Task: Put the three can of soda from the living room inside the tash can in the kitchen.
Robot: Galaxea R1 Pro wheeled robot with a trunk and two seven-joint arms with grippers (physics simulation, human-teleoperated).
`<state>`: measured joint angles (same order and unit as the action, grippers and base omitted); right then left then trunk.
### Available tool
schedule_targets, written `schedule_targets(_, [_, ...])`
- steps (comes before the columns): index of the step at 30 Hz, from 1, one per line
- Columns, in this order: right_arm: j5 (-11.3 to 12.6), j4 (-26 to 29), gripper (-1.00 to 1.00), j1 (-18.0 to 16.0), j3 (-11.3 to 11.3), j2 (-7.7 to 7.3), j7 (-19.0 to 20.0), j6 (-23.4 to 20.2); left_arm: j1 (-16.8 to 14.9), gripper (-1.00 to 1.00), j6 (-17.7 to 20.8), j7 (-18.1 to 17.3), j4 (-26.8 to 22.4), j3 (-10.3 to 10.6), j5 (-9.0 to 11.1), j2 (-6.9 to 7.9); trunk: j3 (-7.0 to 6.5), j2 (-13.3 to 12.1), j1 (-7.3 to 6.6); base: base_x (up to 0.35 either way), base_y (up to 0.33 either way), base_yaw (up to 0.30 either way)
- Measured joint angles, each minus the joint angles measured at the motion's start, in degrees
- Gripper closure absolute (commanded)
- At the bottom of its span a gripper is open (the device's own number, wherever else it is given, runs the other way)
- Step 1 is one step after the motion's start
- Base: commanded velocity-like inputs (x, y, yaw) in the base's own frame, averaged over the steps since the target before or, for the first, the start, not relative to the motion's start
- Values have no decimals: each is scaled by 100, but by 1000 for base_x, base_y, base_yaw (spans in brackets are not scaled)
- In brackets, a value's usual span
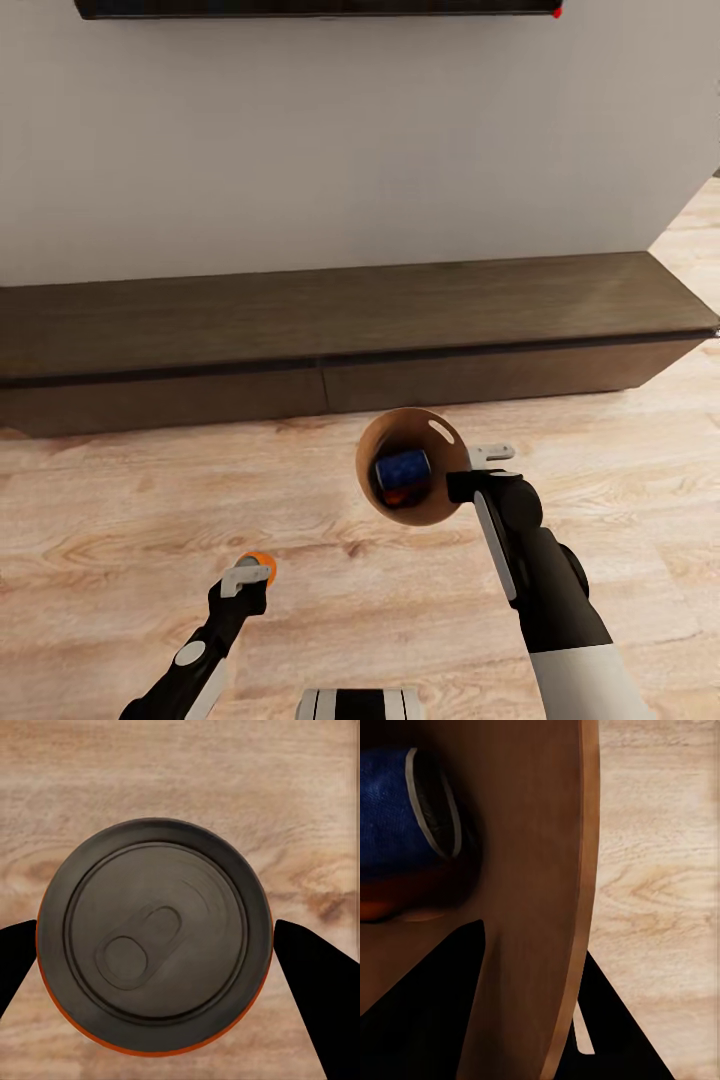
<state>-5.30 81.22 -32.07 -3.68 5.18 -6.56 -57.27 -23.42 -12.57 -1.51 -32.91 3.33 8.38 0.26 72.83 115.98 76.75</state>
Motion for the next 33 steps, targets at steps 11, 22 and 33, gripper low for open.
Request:
schedule_targets(11, [-5,-56,100,8,10,-5,1,0,2,100,0,-255,-16,9,2,0,-197,-441,-242,0,0,0])
schedule_targets(22, [-11,-372,100,39,18,-9,0,9,4,100,18,-575,-326,-9,9,0,-395,-882,-483,0,0,0])
schedule_targets(33, [-20,-490,100,44,18,-9,0,17,4,100,53,-1078,-493,-17,8,23,-592,-1324,-725,0,0,0])
